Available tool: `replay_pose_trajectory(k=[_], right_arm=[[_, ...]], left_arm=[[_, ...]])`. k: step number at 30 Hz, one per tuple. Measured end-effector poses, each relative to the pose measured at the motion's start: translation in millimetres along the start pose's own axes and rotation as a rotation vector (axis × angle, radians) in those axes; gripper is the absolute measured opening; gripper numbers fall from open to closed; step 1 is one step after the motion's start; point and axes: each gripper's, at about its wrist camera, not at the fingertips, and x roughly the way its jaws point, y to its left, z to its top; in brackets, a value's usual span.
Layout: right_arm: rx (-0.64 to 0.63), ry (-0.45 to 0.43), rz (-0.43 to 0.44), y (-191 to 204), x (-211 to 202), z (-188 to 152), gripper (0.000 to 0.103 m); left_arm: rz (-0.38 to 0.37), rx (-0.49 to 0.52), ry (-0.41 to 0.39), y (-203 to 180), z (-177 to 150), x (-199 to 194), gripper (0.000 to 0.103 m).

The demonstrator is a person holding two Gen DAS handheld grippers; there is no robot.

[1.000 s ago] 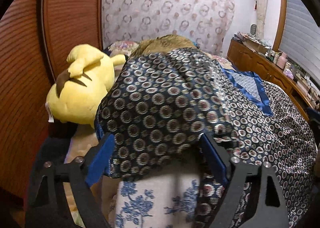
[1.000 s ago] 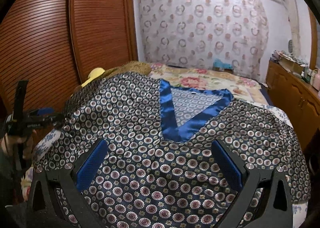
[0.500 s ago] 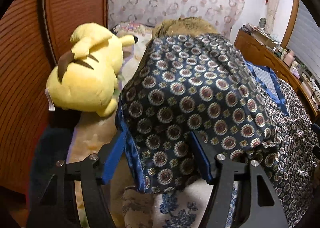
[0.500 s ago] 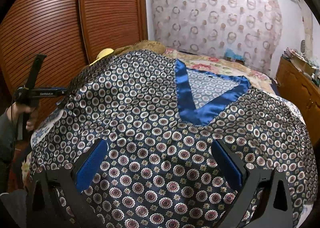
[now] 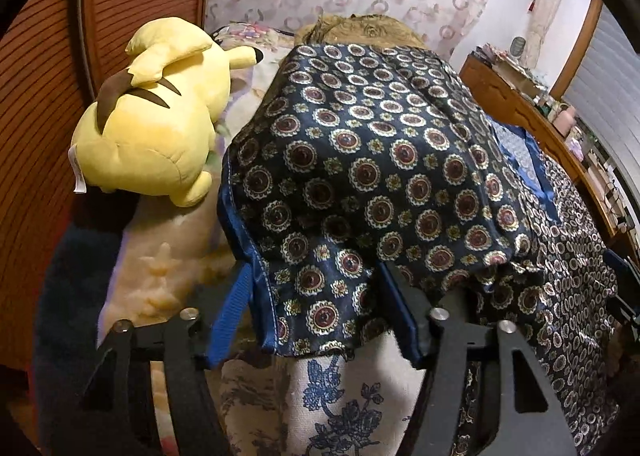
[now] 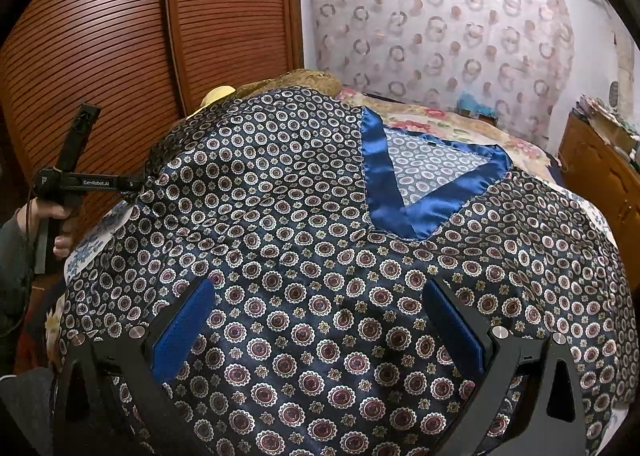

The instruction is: Fold small clothes

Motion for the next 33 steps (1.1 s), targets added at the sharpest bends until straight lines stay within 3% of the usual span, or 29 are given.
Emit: replay_pose_trajectory(k=[2, 4, 6, 8, 9, 15, 22, 27, 33], right_arm=[[-0.003, 0.002, -0.002, 0.1, -0.1, -0.9, 0.103], [-0.003, 0.0, -0.004, 0.0, -1.1, -1.2, 0.103], [0.001, -0.001, -0.004, -1.5, -2.0, -1.3, 0.103], [0.005, 0.0, -0.006, -2.3, -2.9, -2.4, 0.103], [0.005, 0.0, -0.006, -2.8, -3.2, -2.5, 0.103], [0.018, -0.004, -0.006, -7.5, -8.1, -3.7, 0.103], [0.045, -0.024, -0.018, -20.7, -19.0, -3.3, 0.103], [0.063, -0.037, -0.027, -29.4, -27.3, -3.0, 0.103], [0.076, -0.044, -0.035, -34.9, -35.3, -6.0, 0.103]], left_arm=[[-0.013, 0.008, -0.003, -1.8, -0.9, -1.2, 0.054], [-0.033, 0.018, -0.008, -4.6, -1.2, -3.1, 0.039], [-0.002, 0.04, -0.02, -8.1, -1.2, -6.0, 0.031], [0.072, 0.079, -0.04, -14.1, -0.6, -12.2, 0.012], [0.077, 0.085, -0.053, -15.2, -0.3, -15.6, 0.007], [0.054, 0.099, -0.185, -30.4, 13.0, -53.0, 0.005], [-0.042, 0.168, -0.302, -74.7, 49.6, -86.0, 0.005], [-0.112, 0.259, -0.301, -120.2, 65.8, -81.1, 0.005], [-0.16, 0.34, -0.242, -167.0, 55.7, -64.7, 0.005]])
